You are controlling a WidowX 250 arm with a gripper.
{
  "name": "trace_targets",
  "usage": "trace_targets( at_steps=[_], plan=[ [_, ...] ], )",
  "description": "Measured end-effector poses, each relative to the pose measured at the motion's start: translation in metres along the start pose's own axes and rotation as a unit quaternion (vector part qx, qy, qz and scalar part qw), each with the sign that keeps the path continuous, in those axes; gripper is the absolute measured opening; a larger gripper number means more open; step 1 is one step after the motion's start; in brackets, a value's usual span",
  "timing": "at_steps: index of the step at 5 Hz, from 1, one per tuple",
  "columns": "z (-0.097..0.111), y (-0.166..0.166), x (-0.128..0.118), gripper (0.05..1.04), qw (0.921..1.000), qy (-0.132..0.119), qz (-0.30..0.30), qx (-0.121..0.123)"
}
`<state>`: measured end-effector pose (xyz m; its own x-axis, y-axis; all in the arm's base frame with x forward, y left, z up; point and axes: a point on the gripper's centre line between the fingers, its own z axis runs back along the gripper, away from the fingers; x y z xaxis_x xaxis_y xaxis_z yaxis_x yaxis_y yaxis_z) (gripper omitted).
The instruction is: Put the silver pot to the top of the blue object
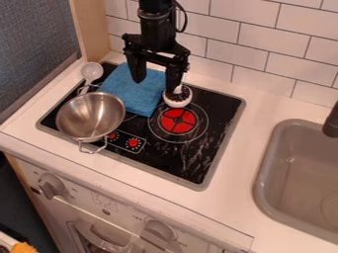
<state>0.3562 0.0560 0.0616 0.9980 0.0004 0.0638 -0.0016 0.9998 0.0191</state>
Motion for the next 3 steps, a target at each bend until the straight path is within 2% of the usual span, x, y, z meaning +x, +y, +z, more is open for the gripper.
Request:
trace_targets(
  at_steps=[1,2,3],
  plan=[
    [-0.011,-0.001,-0.003,0.999,0.9999,0.016,0.001,-0.004],
    [-0.021,-0.003,-0.017,0.999,0.9993,0.035,0.003,-0.011],
    [-0.007,0.005,-0.036,0.999,0.9995,0.024,0.017,-0.011]
  ],
)
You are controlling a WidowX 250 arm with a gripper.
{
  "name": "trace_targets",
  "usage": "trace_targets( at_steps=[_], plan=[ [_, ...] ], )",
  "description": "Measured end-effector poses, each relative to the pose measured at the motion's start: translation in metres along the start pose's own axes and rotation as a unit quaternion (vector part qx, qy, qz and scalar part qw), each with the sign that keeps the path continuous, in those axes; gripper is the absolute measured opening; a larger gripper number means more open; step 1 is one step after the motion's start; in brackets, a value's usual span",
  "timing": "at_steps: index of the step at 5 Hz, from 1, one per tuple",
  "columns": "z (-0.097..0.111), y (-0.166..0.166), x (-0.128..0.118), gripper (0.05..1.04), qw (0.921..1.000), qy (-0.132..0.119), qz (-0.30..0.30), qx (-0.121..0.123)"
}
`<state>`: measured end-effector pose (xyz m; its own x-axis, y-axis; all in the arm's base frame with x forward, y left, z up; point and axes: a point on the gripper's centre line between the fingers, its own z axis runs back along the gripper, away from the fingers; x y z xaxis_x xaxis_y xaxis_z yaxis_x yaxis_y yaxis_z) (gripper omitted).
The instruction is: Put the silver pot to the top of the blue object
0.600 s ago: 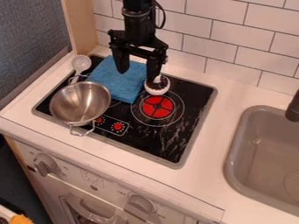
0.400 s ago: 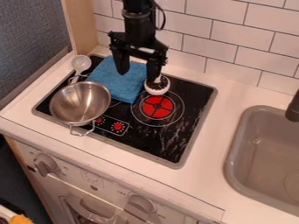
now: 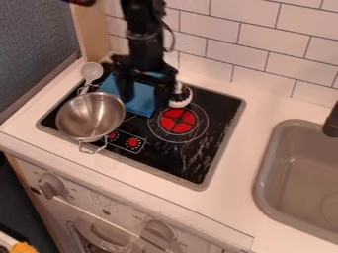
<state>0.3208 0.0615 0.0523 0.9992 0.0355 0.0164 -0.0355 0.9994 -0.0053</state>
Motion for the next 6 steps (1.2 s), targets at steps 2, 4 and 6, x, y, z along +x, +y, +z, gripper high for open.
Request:
trace_targets(
  at_steps=[2,4,6],
  plan=[
    [0.013,0.011,-0.029,0.999,0.9992,-0.009,0.001,0.039],
    [-0.026,0.019,-0.032,0.999,0.9964,0.057,0.025,0.056],
    [-0.033,0.018,-0.030,0.673,0.9966,0.056,0.025,0.054]
  ],
)
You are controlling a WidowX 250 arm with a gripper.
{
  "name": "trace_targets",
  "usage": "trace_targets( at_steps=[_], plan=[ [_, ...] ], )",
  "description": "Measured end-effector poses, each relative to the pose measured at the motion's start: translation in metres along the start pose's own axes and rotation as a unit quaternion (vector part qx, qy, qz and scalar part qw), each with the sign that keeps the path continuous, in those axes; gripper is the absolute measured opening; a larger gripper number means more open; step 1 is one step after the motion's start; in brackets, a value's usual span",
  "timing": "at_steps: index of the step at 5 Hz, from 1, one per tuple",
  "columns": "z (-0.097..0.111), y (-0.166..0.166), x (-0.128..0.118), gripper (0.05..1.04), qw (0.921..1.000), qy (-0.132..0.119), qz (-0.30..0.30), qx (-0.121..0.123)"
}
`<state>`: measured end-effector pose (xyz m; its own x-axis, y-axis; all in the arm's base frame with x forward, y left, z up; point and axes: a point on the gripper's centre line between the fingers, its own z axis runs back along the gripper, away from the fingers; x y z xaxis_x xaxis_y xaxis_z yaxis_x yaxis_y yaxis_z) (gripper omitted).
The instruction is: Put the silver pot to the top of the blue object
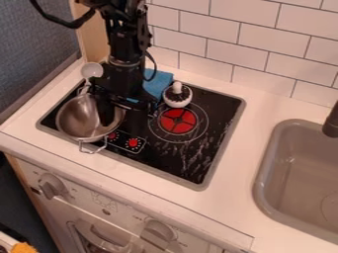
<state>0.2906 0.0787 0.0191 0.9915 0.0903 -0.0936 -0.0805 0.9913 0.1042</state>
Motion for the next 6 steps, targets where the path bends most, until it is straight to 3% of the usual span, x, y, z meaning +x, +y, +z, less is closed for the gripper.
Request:
trace_targets(
  at_steps=[1,2,3,4,5,6],
  plan=[
    [-0.001,0.000,0.000,0.358,1.0000,0.001,-0.005,-0.001],
    [0.002,0.000,-0.001,0.187,1.0000,-0.001,-0.005,-0.002],
    [0.009,0.003,-0.002,0.108,0.9999,-0.010,0.000,0.004],
    [0.032,0.005,-0.009,0.075,0.9990,-0.026,0.024,0.029],
    [0.059,0.012,0.000,0.071,0.9958,-0.052,0.065,0.037],
    [0.064,0.018,0.030,0.070,0.9932,-0.069,0.091,0.023]
  ],
)
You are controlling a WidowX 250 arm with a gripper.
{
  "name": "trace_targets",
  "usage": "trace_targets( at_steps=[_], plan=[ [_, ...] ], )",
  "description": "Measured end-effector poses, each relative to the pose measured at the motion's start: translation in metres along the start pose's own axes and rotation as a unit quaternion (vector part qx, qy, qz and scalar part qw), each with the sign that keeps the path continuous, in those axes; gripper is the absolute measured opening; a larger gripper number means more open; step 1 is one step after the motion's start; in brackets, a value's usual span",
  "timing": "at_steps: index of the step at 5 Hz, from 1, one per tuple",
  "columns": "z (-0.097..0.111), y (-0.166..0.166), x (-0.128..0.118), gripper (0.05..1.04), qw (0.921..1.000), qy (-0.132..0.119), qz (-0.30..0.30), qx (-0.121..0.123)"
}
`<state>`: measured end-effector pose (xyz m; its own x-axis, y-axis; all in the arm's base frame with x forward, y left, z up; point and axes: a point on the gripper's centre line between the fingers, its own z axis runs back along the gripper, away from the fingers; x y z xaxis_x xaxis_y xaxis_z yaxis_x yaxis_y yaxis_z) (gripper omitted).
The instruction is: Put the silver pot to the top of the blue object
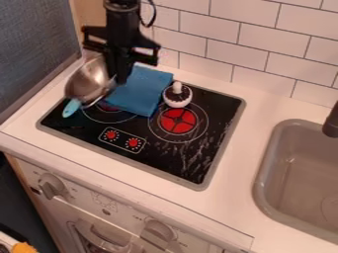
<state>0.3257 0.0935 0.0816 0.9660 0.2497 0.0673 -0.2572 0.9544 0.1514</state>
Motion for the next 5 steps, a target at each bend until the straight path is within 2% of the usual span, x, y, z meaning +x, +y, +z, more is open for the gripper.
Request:
trace_targets(
  at_steps=[1,2,3,4,5],
  plan=[
    [-0.025,-0.004,0.029,0.070,0.9997,0.023,0.010,-0.007],
    [-0.031,-0.010,0.044,0.070,0.9995,0.023,0.010,-0.019],
    [-0.029,-0.028,0.054,0.070,0.9997,0.010,-0.014,-0.017],
    [-0.027,-0.034,0.055,0.099,0.9996,0.008,-0.023,-0.018],
    [-0.027,-0.035,0.054,0.269,0.9995,0.009,-0.022,-0.019]
  ],
)
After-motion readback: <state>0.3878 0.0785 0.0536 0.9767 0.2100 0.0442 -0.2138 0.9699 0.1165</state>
